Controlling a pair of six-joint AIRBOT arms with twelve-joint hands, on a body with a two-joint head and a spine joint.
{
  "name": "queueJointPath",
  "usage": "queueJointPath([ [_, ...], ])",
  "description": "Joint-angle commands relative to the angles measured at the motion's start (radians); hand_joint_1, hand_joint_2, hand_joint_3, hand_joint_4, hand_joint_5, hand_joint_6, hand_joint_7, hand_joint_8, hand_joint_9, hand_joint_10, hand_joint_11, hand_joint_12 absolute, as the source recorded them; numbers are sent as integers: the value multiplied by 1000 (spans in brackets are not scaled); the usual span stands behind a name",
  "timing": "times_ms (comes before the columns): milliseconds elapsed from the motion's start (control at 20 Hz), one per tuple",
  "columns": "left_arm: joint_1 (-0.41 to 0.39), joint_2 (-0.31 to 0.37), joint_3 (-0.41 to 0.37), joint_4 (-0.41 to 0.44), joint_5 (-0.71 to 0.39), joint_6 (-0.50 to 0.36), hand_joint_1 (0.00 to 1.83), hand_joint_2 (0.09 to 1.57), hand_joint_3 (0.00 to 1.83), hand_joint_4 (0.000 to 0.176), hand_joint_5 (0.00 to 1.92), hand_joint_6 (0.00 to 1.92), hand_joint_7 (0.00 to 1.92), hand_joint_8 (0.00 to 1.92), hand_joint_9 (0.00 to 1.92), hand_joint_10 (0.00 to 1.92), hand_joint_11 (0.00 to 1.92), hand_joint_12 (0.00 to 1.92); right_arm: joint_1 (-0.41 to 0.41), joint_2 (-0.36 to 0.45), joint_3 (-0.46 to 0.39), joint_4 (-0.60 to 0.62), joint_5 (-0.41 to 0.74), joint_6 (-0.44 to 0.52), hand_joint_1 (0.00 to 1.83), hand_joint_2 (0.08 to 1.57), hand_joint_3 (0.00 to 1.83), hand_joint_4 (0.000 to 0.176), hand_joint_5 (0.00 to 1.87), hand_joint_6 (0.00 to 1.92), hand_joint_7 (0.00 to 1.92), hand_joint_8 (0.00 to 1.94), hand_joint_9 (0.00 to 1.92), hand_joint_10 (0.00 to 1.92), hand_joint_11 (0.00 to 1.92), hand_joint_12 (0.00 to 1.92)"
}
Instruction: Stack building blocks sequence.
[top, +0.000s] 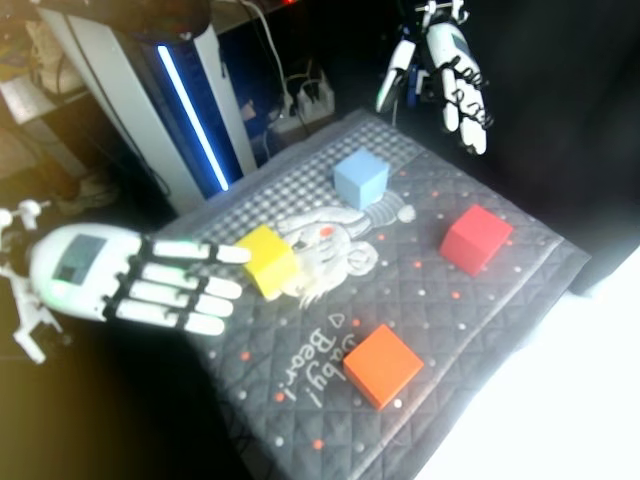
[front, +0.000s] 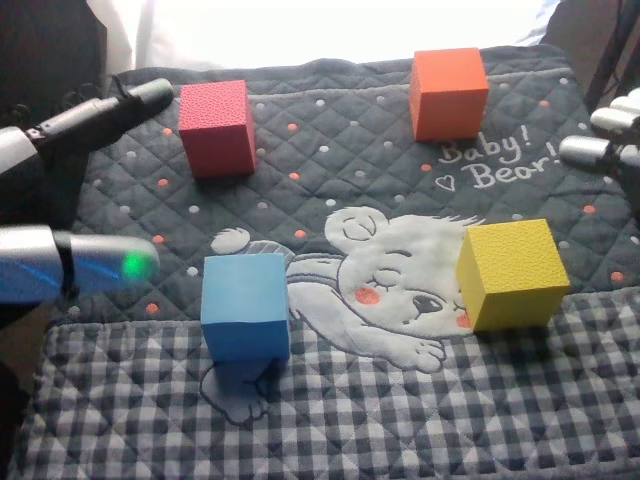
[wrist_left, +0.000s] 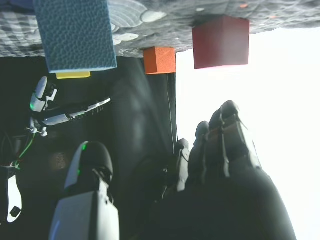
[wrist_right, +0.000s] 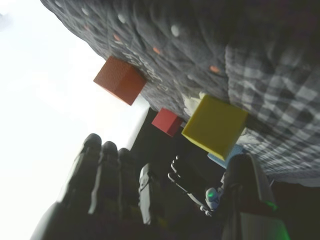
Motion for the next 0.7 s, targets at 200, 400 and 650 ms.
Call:
queueJointPath([
  [200,-152,-11,13,172,51,-37,691,748,0,123,146,0,38,1,101,8,0,711,21,6,7,29,122,2,264,1223,4,132,272,1,45,3,104,7,0,70],
  [400,-291,-84,53,402,186,-154,719,677,0,176,0,0,0,0,12,1,0,457,21,6,9,31,122,2,368,1275,8,147,300,10,70,3,56,1,20,9],
  [650,-357,-148,67,615,367,-183,757,683,1,174,112,5,70,3,136,5,0,865,21,6,10,33,126,2,500,1304,7,130,356,11,92,5,72,9,165,71],
])
